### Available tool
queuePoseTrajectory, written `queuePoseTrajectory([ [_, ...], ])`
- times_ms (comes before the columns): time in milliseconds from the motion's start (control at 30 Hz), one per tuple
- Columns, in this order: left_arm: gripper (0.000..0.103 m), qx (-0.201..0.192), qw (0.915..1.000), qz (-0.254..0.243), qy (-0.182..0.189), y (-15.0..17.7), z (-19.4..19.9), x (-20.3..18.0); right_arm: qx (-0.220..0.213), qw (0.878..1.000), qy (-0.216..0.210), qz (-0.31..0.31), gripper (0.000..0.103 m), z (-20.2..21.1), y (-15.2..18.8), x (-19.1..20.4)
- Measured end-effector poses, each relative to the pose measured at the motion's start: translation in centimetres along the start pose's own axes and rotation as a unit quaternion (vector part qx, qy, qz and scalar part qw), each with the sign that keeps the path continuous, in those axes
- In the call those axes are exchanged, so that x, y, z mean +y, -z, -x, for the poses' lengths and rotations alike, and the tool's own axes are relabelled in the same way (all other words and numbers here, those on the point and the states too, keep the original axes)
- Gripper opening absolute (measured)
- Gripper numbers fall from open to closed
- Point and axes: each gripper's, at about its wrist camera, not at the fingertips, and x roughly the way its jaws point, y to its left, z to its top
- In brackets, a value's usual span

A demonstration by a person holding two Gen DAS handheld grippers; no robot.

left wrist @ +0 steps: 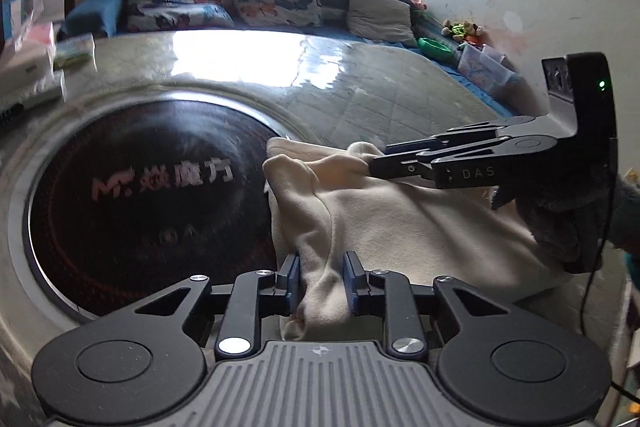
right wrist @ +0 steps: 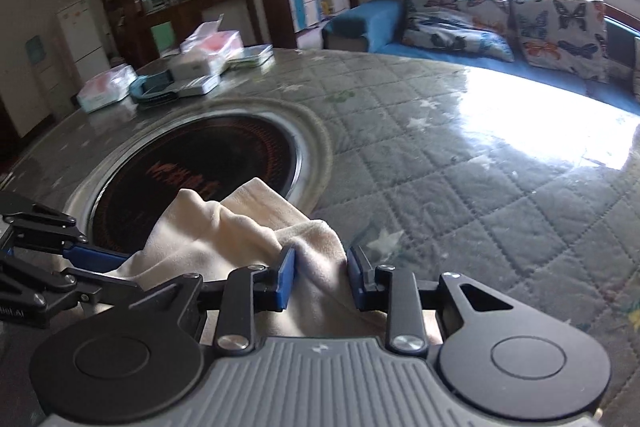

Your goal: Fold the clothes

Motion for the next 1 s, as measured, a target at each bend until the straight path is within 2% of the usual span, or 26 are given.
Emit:
queuePoseTrajectory([
  [133, 0.025, 0.016, 0.9987, -0.043, 0.022, 2.3, 2.3, -1.3, 0.009, 1.000, -0.019, 0.017, 0.028, 1.3, 1.4, 1.6],
  [200, 0.027, 0.020, 0.9976, -0.065, 0.017, 3.1, 3.2, -1.8, 0.008, 0.999, -0.020, 0.028, 0.027, 2.2, 2.2, 2.6],
  [333, 0.026, -0.018, 0.9934, -0.101, -0.051, 2.5, 4.6, -2.7, -0.043, 0.999, 0.018, 0.019, 0.027, 5.1, 3.9, 4.0],
  [400, 0.024, -0.030, 0.9930, -0.103, -0.049, 1.6, 4.7, -2.9, -0.063, 0.997, 0.033, 0.009, 0.027, 6.9, 4.6, 4.0],
  [500, 0.024, -0.029, 0.9927, -0.112, -0.033, 0.4, 3.2, -3.6, -0.062, 0.996, 0.056, -0.006, 0.025, 9.0, 5.3, 3.3],
  [533, 0.022, -0.025, 0.9928, -0.114, -0.028, 0.0, 2.3, -4.0, -0.054, 0.996, 0.066, -0.013, 0.020, 9.3, 5.6, 3.0],
  [633, 0.019, -0.010, 0.9935, -0.112, -0.015, -1.3, -0.6, -4.8, -0.043, 0.995, 0.080, -0.040, 0.013, 9.6, 6.1, 1.8],
  [700, 0.019, -0.006, 0.9937, -0.110, -0.015, -2.0, -2.1, -5.1, -0.048, 0.993, 0.086, -0.061, 0.013, 9.9, 6.3, 1.0],
  [767, 0.019, 0.003, 0.9943, -0.106, -0.011, -2.4, -3.3, -5.3, -0.052, 0.991, 0.083, -0.087, 0.014, 10.1, 6.2, 0.0],
  [867, 0.019, 0.002, 0.9934, -0.113, -0.021, -2.8, -4.5, -5.6, -0.028, 0.993, 0.064, -0.099, 0.016, 9.1, 5.7, -1.2],
  [933, 0.020, 0.000, 0.9927, -0.117, -0.029, -2.8, -4.9, -5.7, -0.016, 0.993, 0.063, -0.099, 0.028, 7.7, 5.4, -1.6],
  [1000, 0.020, 0.000, 0.9928, -0.116, -0.030, -2.8, -4.9, -5.7, -0.007, 0.993, 0.057, -0.107, 0.028, 6.7, 5.3, -1.9],
])
